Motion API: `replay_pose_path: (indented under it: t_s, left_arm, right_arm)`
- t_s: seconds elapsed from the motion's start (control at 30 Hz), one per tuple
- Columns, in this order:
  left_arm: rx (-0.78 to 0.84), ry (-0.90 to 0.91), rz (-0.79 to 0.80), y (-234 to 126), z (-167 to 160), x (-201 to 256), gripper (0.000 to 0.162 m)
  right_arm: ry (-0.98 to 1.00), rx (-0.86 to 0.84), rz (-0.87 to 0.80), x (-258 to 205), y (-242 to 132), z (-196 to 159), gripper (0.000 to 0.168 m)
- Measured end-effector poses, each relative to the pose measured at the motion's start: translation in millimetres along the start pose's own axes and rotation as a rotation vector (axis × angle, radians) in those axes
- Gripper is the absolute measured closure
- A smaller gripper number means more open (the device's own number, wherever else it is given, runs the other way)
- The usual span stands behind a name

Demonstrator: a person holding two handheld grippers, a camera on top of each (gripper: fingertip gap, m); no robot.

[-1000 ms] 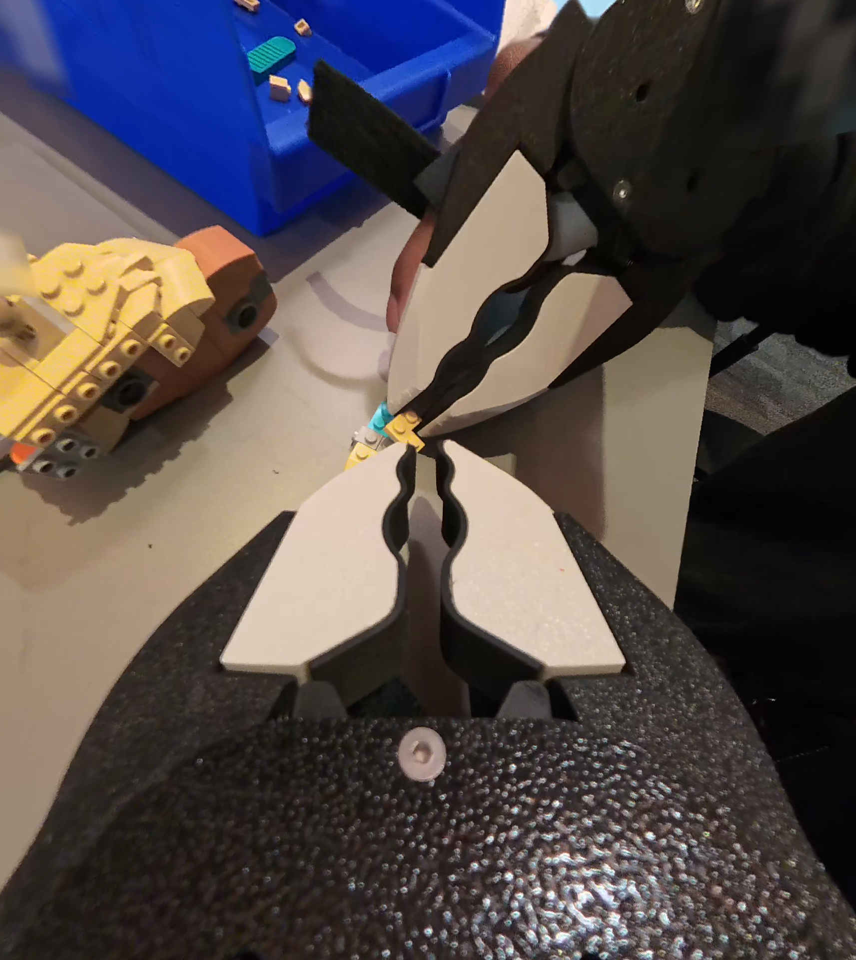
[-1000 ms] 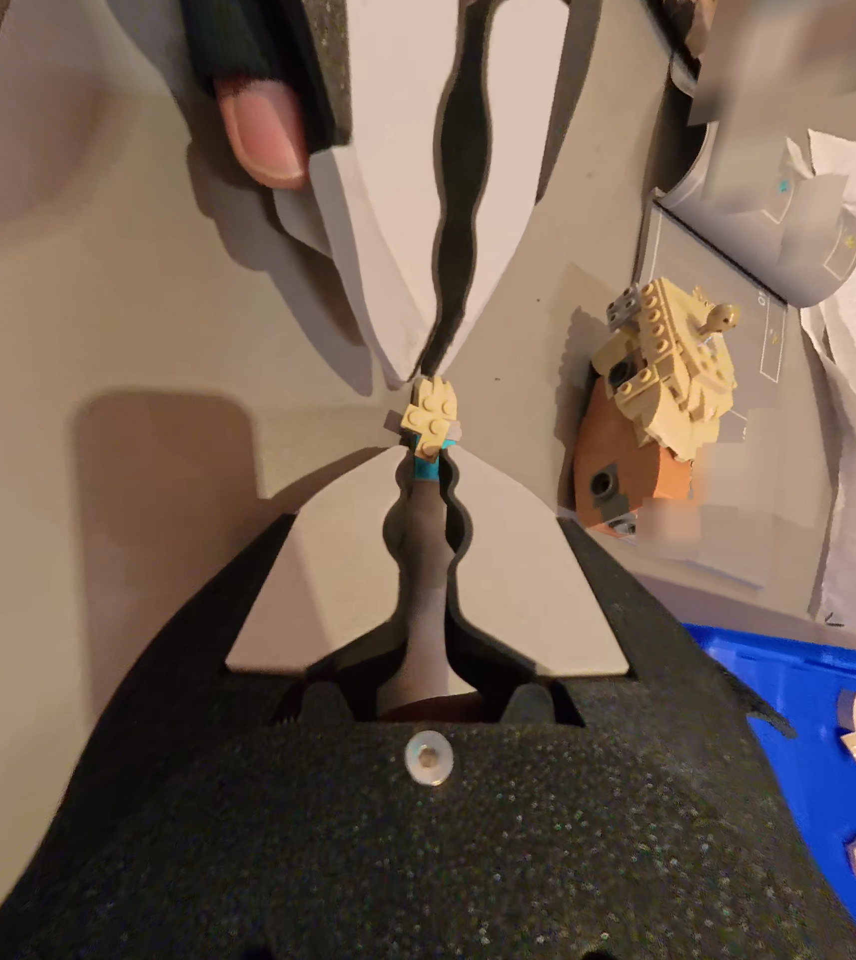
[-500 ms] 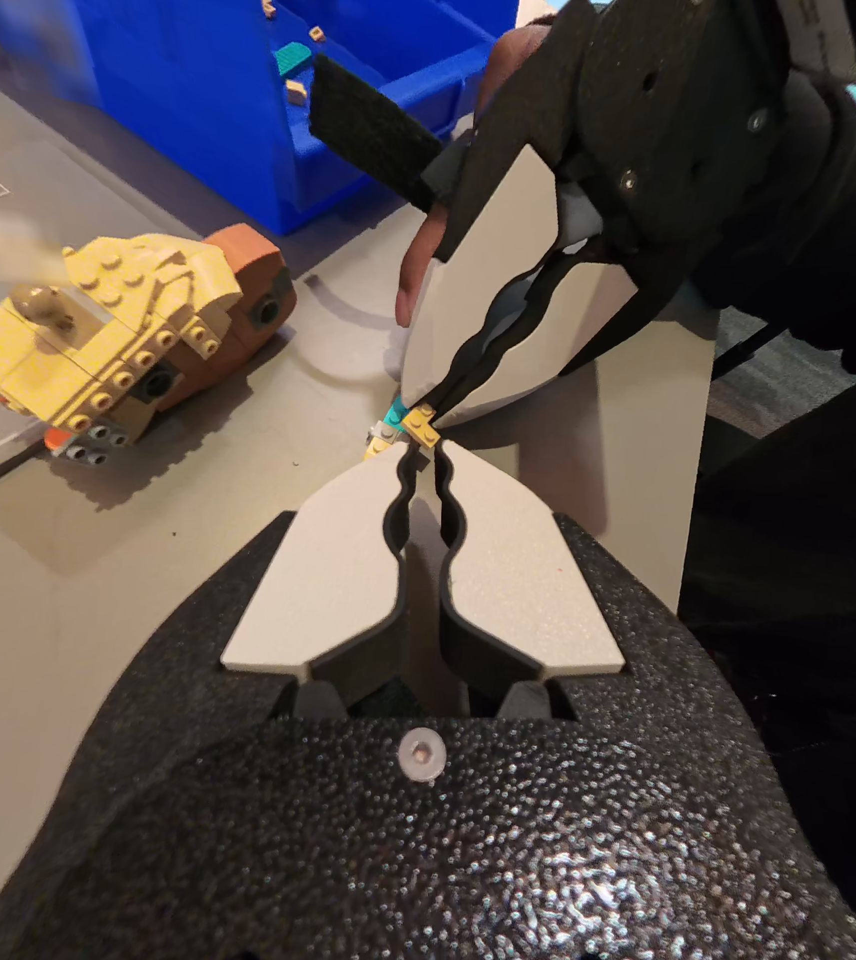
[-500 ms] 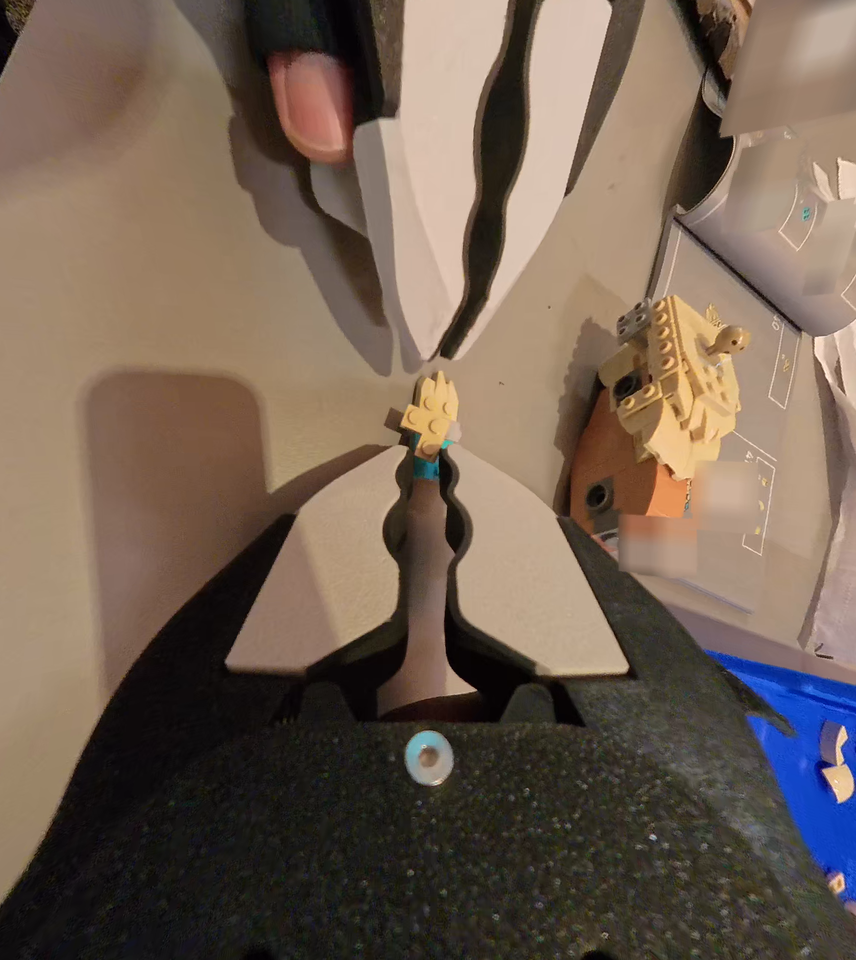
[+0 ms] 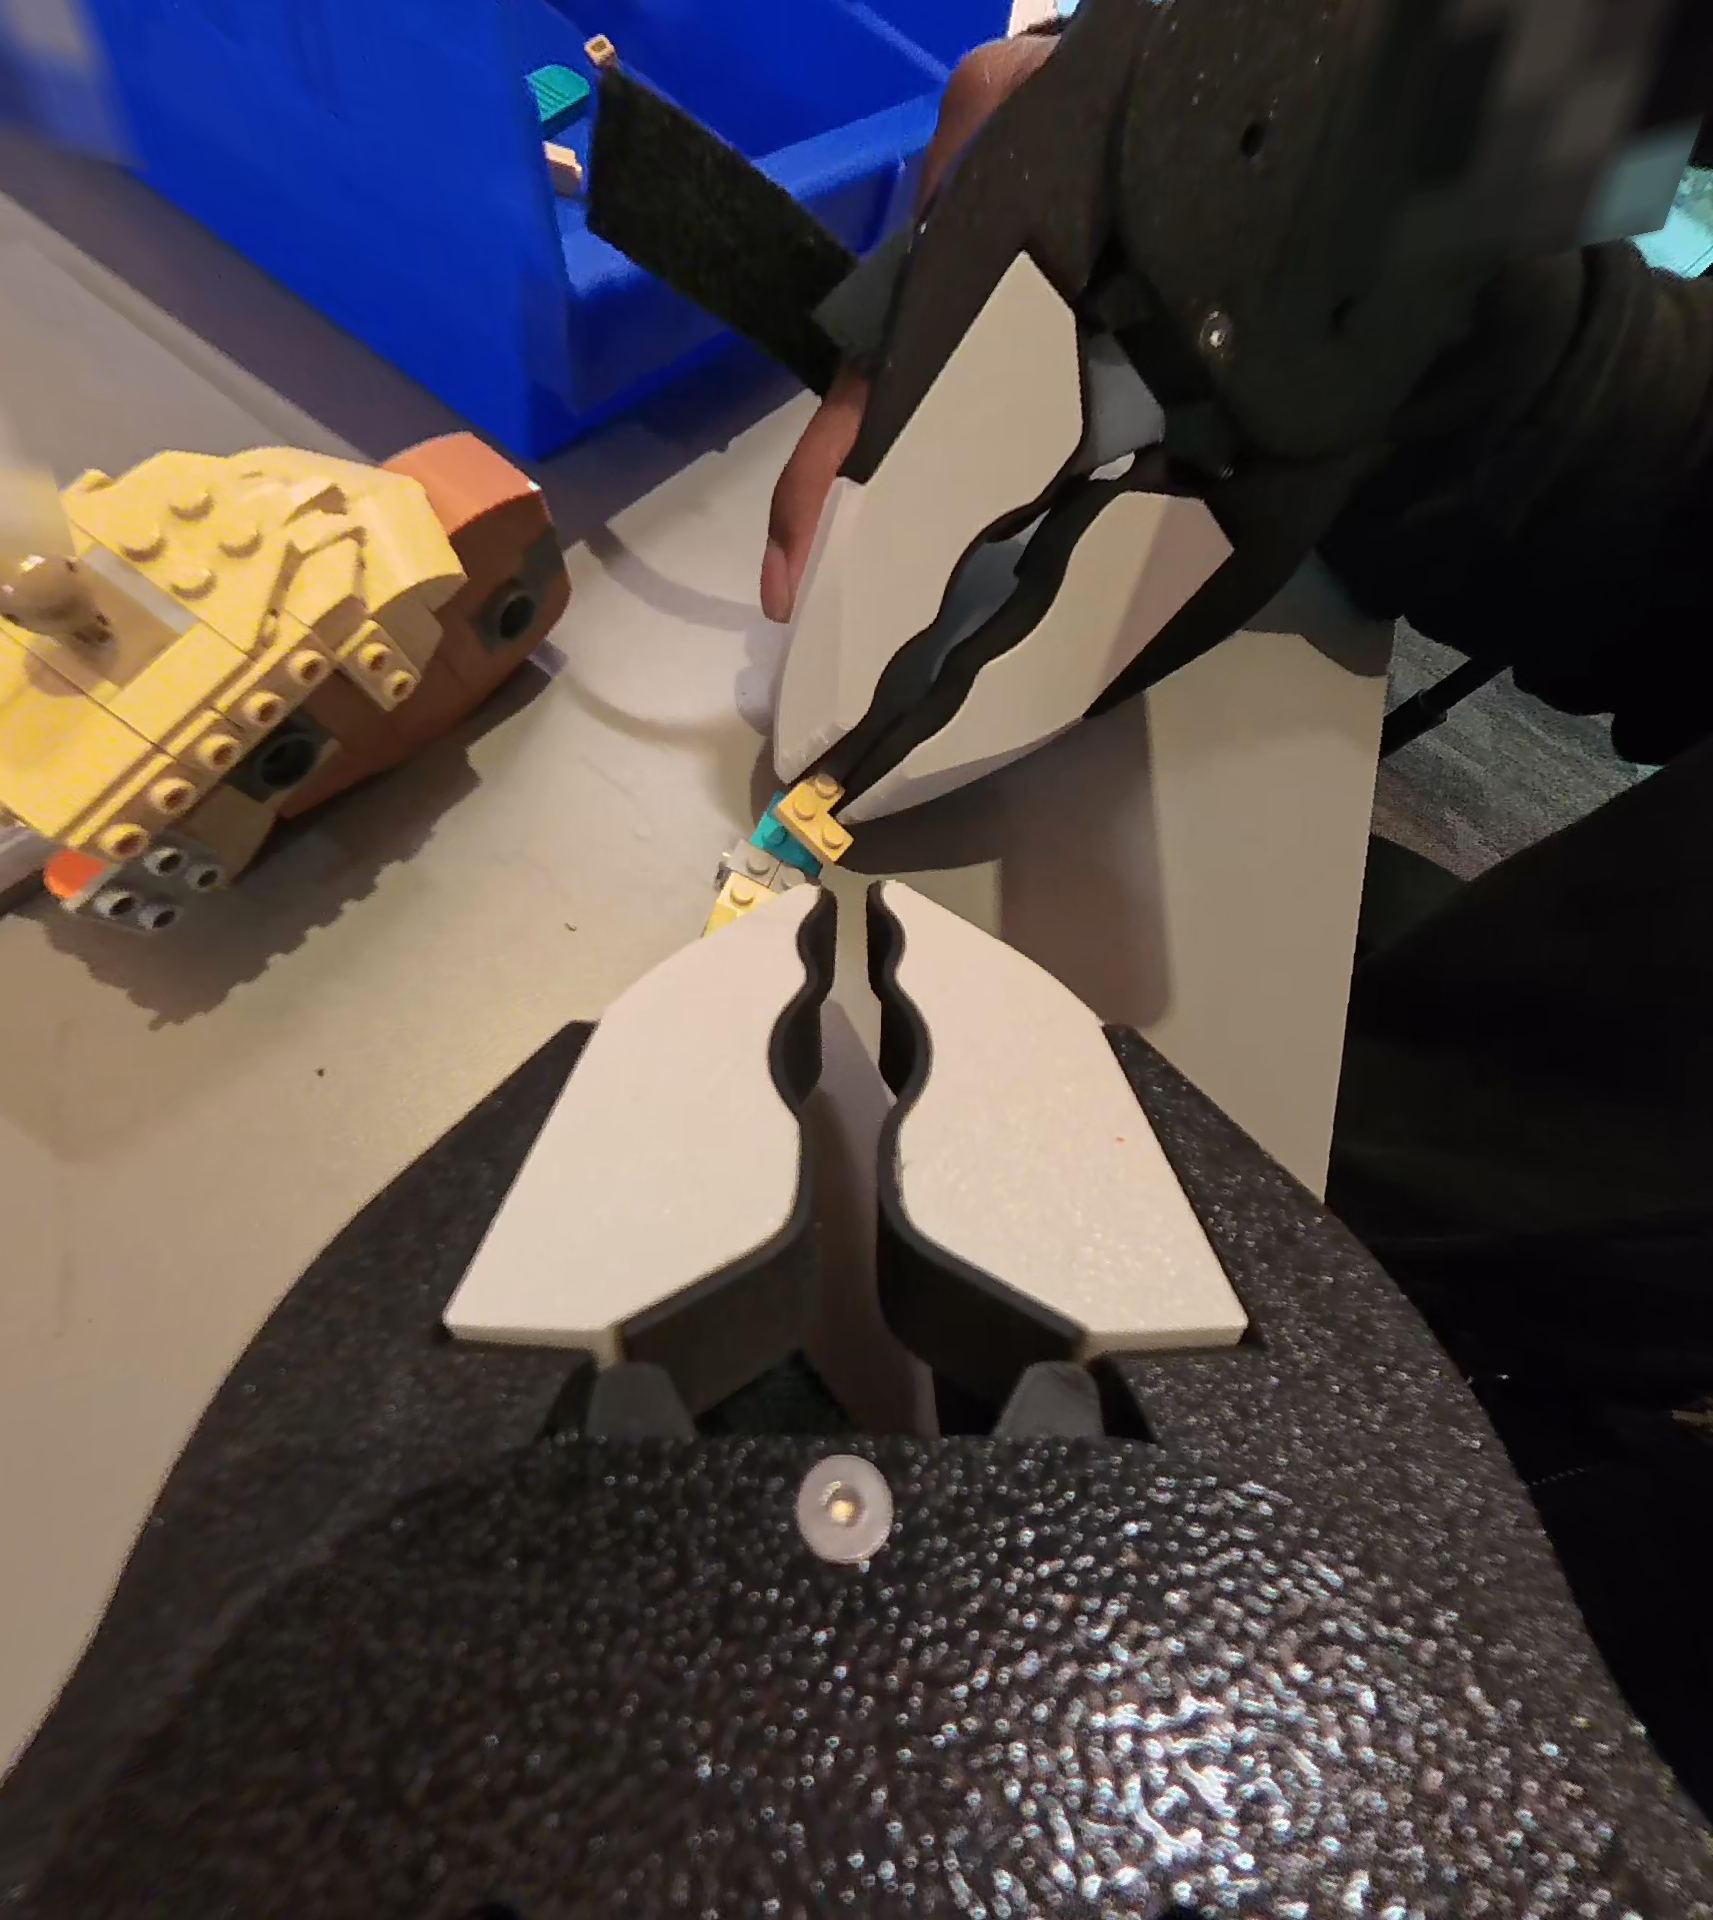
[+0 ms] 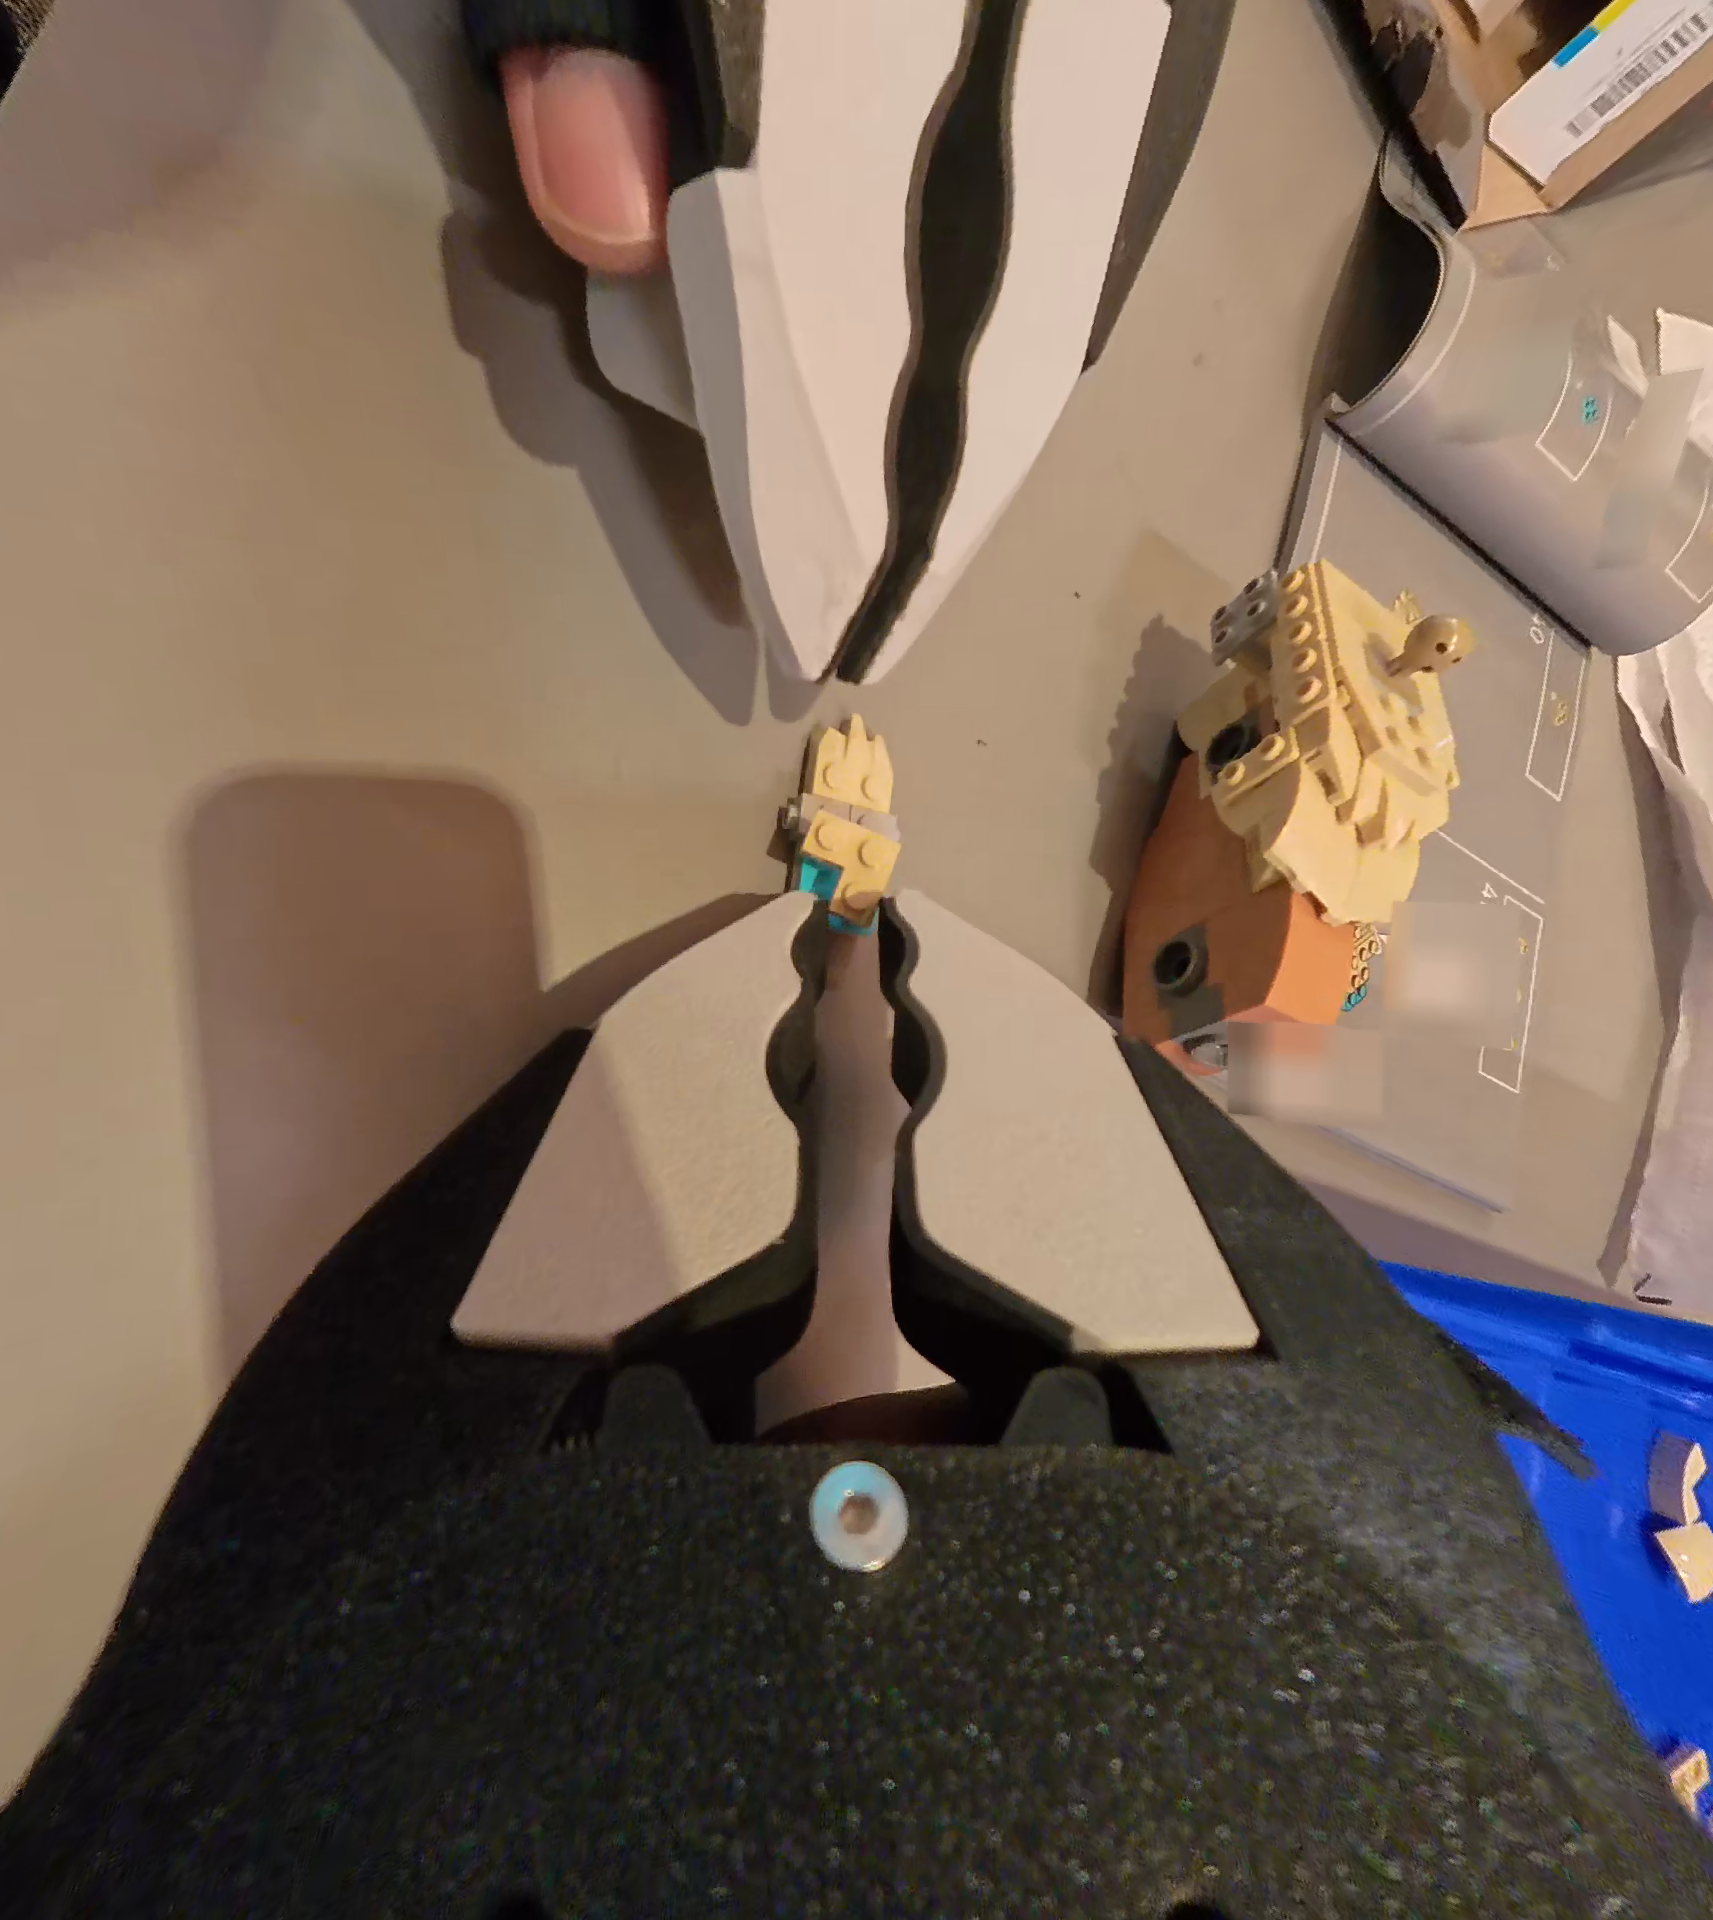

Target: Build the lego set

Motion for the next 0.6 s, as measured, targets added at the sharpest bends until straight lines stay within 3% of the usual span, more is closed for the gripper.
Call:
replay_pose_path:
  t_s: [0.6]
  left_arm:
    - [0.035, -0.051, -0.058, -3.2, 0.9, -4.8, 0.158]
  right_arm:
    - [0.16, 0.106, -0.015, -10.3, -7.7, 0.2, 0.16]
Point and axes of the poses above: each gripper's, where its closed fingertips meet, y out along the fingers, z out of its top, x = y × z across the jaws, the point moved 9 cm from there along -y, back along the fingers, and after that the axes turned 2 degrees about -x, right-handed, at the moved point
